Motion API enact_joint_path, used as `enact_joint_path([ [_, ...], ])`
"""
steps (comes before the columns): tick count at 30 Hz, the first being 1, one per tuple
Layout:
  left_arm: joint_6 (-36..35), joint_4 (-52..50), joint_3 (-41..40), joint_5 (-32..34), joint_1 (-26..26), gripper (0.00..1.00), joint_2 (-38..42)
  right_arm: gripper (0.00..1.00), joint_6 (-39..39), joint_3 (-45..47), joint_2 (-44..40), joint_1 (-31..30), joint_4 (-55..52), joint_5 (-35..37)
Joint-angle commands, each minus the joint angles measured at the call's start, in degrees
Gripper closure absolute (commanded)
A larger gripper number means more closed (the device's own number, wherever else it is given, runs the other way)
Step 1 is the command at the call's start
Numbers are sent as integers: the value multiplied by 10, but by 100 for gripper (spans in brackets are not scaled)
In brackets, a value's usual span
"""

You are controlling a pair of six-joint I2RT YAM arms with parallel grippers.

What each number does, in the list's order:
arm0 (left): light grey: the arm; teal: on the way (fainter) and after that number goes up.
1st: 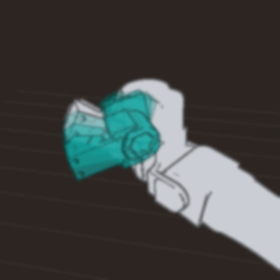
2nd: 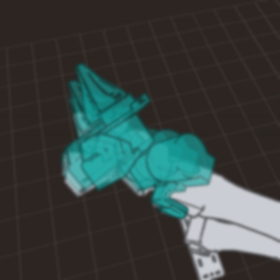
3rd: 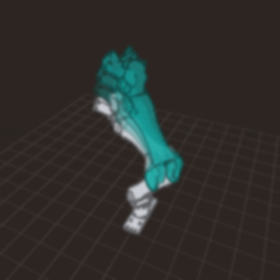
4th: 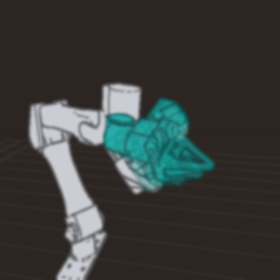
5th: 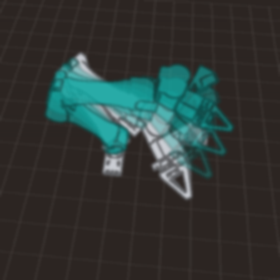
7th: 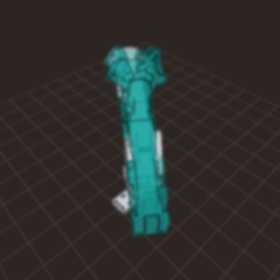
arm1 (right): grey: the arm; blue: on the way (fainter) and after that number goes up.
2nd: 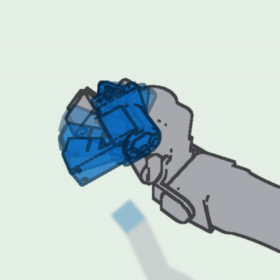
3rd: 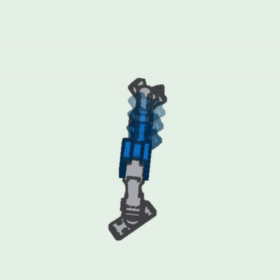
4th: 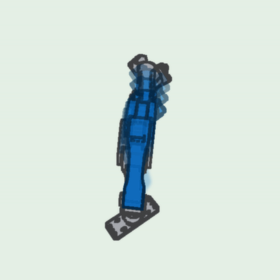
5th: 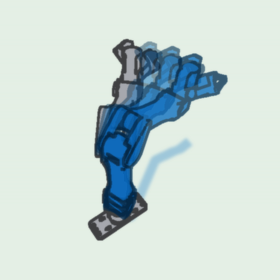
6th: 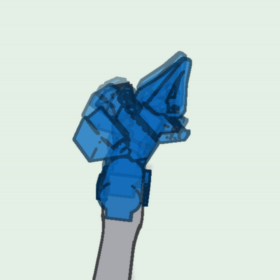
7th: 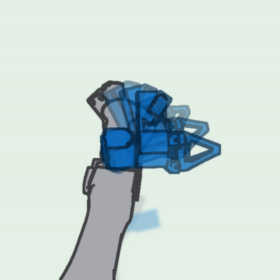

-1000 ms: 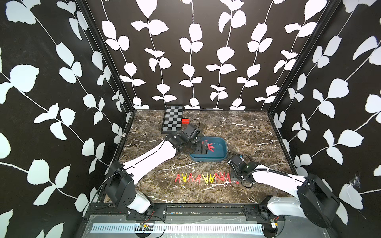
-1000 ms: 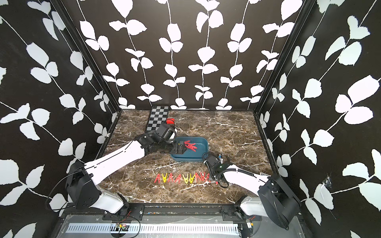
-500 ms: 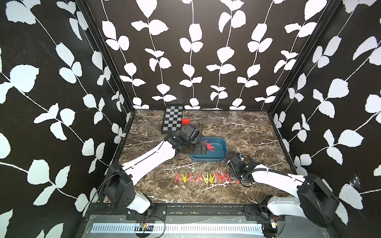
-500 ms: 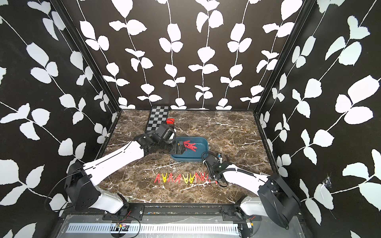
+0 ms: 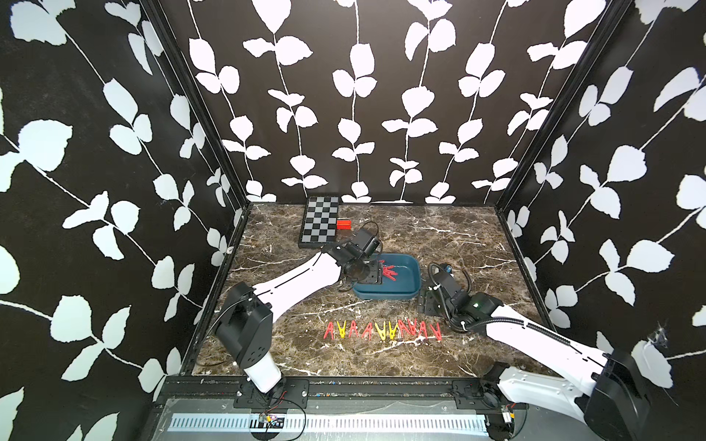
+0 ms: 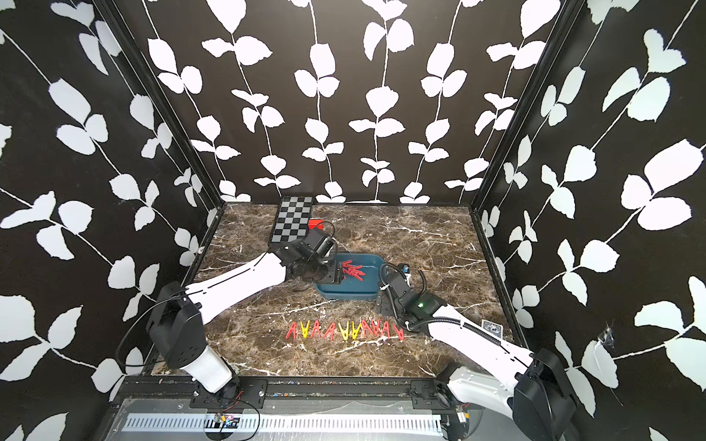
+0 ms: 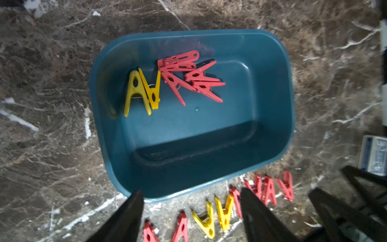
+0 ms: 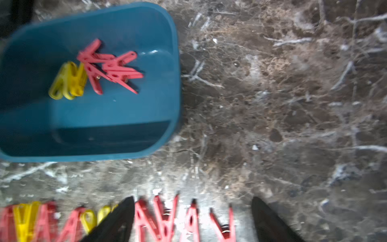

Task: Take the clothespins out of the storage box
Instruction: Place the clothespin at the center of the board, then pick up the clothespin from the storage box.

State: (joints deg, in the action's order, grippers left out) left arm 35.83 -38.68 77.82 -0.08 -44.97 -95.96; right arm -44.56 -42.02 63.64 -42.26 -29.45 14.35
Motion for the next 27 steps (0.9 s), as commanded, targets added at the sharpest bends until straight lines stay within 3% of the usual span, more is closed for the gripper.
enact_joint_path([
  [1,-15,-38,34,29,-1,38,-20,1,30,-31,3,2,19,-7],
  [7,-30,-85,85,49,12,60,-83,1,52,-67,7,25,22,-13],
  [11,-43,-83,94,39,26,66,-109,1,56,-80,6,42,28,-19],
  [27,-87,-98,139,20,64,72,-204,1,50,-89,27,53,37,-20],
])
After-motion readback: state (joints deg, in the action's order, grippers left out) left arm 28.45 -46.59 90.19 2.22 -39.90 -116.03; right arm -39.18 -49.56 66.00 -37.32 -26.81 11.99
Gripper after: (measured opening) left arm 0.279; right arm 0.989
